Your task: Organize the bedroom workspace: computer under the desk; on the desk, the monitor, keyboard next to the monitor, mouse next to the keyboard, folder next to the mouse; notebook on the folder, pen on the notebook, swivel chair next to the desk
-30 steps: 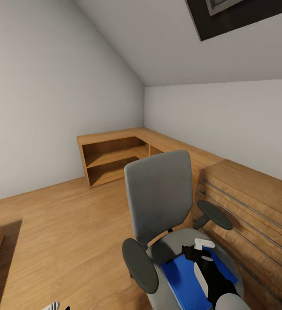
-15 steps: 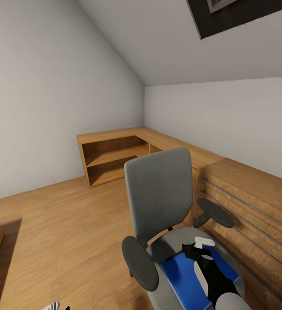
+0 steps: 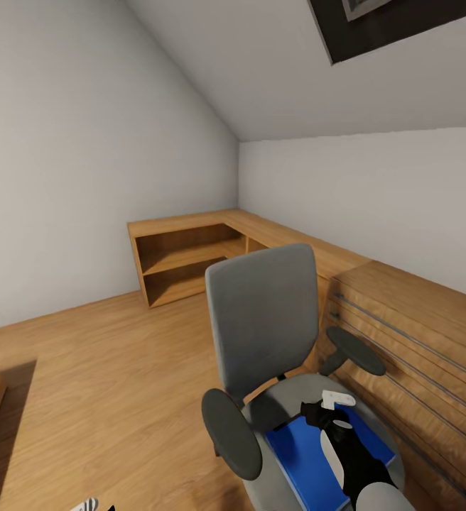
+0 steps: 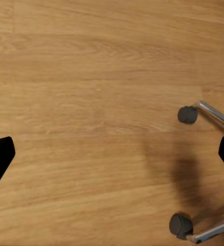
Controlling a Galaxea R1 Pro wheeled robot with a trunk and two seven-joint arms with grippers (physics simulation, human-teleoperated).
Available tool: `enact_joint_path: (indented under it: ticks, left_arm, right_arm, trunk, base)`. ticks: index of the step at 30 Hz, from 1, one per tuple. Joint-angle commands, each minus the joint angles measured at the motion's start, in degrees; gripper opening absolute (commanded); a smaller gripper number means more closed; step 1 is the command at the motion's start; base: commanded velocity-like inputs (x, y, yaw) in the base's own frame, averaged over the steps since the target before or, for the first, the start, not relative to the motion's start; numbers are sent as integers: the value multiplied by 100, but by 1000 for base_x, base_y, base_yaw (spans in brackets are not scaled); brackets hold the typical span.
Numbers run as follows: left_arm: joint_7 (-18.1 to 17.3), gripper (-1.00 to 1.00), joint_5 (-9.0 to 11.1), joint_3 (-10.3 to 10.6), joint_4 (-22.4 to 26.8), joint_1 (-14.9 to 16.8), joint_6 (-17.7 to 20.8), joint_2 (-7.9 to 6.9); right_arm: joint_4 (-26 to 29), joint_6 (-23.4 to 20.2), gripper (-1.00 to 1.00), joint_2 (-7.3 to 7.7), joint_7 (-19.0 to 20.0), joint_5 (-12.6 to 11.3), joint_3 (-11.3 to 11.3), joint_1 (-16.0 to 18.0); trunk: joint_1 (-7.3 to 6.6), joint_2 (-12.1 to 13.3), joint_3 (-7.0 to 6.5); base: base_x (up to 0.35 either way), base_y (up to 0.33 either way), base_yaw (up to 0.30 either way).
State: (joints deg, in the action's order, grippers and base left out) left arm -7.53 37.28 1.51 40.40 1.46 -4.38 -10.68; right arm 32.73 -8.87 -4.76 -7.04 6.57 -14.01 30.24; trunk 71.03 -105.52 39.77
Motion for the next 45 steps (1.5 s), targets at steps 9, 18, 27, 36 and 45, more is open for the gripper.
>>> enact_joint_path:
  ticks: [9, 18, 27, 36, 45]
  left_arm:
    - [-20, 100, 60, 8, -14, 3, -19, -13]
    - [-20, 100, 60, 8, -14, 3, -19, -13]
    - [-20, 100, 60, 12, -14, 3, -19, -13]
    - [-20, 100, 60, 13, -13, 3, -19, -13]
    - [-20, 100, 60, 13, -14, 3, -22, -13]
  right_arm:
    - [-83, -39, 100, -7, 1, 38, -39, -1]
    - [-83, -39, 100, -7, 1, 38, -38, -1]
    - [-83, -37, 100, -7, 1, 38, -39, -1]
    - [-83, -36, 100, -7, 1, 38, -40, -1]
    - [-83, -36, 100, -7, 1, 38, -40, -1]
  trunk:
    - [0, -2, 7]
    - [0, -2, 7]
    - [0, -2, 7]
    - [0, -2, 7]
    - [0, -2, 7]
  base:
    - [-134, -22, 0]
    - [-16, -2, 0]
    - [-92, 0, 0]
    - [-23, 0, 0]
    - [-22, 0, 0]
